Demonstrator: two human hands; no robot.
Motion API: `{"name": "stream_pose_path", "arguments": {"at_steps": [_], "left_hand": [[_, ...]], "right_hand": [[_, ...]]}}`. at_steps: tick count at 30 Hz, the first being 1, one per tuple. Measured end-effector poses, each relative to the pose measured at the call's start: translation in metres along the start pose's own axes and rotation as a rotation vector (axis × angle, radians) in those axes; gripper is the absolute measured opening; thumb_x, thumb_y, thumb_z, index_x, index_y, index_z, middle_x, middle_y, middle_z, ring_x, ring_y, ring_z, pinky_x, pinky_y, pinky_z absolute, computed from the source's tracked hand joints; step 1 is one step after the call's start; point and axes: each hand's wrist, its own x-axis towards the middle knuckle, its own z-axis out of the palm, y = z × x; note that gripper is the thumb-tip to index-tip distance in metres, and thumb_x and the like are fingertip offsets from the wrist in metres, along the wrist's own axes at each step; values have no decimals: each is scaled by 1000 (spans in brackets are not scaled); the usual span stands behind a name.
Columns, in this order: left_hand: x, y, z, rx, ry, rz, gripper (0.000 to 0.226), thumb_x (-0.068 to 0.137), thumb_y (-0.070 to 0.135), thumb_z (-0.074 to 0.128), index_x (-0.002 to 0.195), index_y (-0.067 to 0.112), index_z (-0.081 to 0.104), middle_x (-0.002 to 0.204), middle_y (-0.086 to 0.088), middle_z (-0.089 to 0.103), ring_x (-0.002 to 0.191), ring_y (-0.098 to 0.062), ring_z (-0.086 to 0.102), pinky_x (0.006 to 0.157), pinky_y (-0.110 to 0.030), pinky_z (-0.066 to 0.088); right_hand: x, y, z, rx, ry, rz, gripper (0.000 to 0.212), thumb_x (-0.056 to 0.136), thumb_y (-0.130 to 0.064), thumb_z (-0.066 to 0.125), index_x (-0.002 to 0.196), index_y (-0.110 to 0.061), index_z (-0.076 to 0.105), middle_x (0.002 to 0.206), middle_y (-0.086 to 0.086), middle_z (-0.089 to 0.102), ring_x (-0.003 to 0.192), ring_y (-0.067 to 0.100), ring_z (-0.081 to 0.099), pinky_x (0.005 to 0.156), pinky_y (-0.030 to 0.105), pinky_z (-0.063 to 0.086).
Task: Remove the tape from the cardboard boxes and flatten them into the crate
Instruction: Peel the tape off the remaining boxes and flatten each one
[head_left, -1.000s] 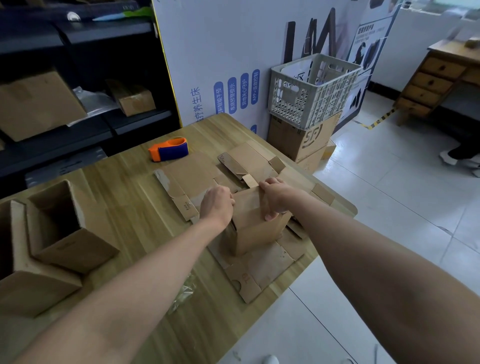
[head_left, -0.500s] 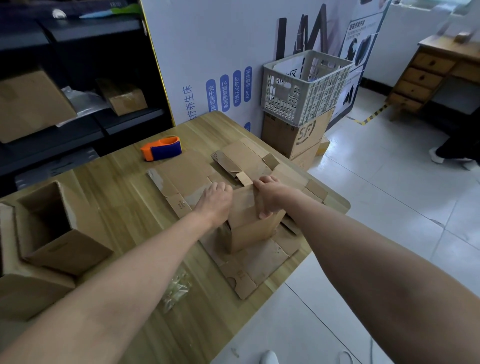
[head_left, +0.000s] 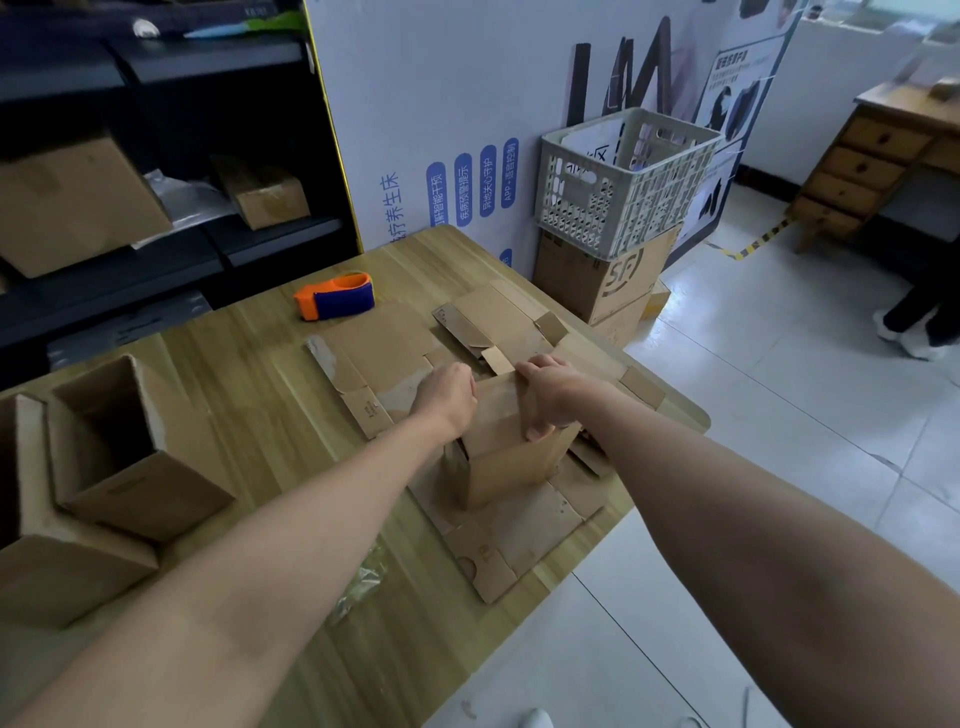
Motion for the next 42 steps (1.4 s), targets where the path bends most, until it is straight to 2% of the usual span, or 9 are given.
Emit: {"name": "stream_pose_path", "arguments": {"at_steps": [4,13,15,18,22,26,30,36,42], "left_hand": [[-3,-2,1,46,-95,142,16,87,0,47,87,13,56,104,-12,59,105,-29,48,87,-35,40],[-3,-16,-3,-403,-254,109,25,86,-6,42,78,15,52,83,-6,60,83,-23,54,81,-41,48],[-4,-14,-8,-472,-323,94,12,89,5,49,88,17,48,78,-6,56,77,-21,52,78,-44,47],[-4,-11,-10,-358,-407,107,35,79,38,69,103,30,44,85,-4,52,85,-21,50,86,-43,43],[-8,-8,-2,-195,-350,80,27,71,47,75,64,26,60,104,-8,54,106,-25,48,102,-44,37],[-13,-26,-5,-478,-244,32,36,68,33,82,61,19,49,96,-13,51,79,-19,49,83,-38,48],[-24,-30,1,-548,-65,4,37,74,1,69,66,17,37,67,1,43,63,-15,40,55,-18,38],[-35,-46,-5,-1487,74,-449,44,76,-28,29,67,15,27,68,-5,32,64,-21,46,65,-34,52],[-35,-39,-9,-1706,101,-518,37,79,-27,25,96,4,36,82,-15,41,68,-27,54,72,-45,57]], "right_hand": [[-1,2,3,-29,0,0,102,70,-31,81,150,-21,18,152,3,21,142,30,12,112,52,27],[-3,8,4,25,-12,-6,103,69,-29,82,150,-23,19,153,1,20,142,29,13,108,52,34],[-1,7,3,11,-13,-13,103,69,-30,82,150,-23,19,153,1,21,142,29,14,110,51,33],[2,3,-1,-43,-9,-22,103,68,-34,82,149,-21,20,152,3,23,142,28,15,112,50,29],[3,2,-1,-46,-16,-8,101,70,-33,81,150,-21,20,151,2,24,142,28,15,111,51,30],[3,1,-3,-55,-17,-20,100,70,-31,81,149,-21,20,151,3,24,141,28,17,111,50,31],[5,-2,-4,-58,-27,-6,99,71,-29,80,149,-20,20,151,4,24,140,29,20,111,50,31],[2,-1,-4,-87,-24,4,104,71,-33,80,151,-19,14,154,4,22,141,29,19,110,48,33],[-11,-12,-17,-118,-110,6,122,66,-44,81,152,-24,-3,158,1,5,145,34,0,112,59,20]]}}
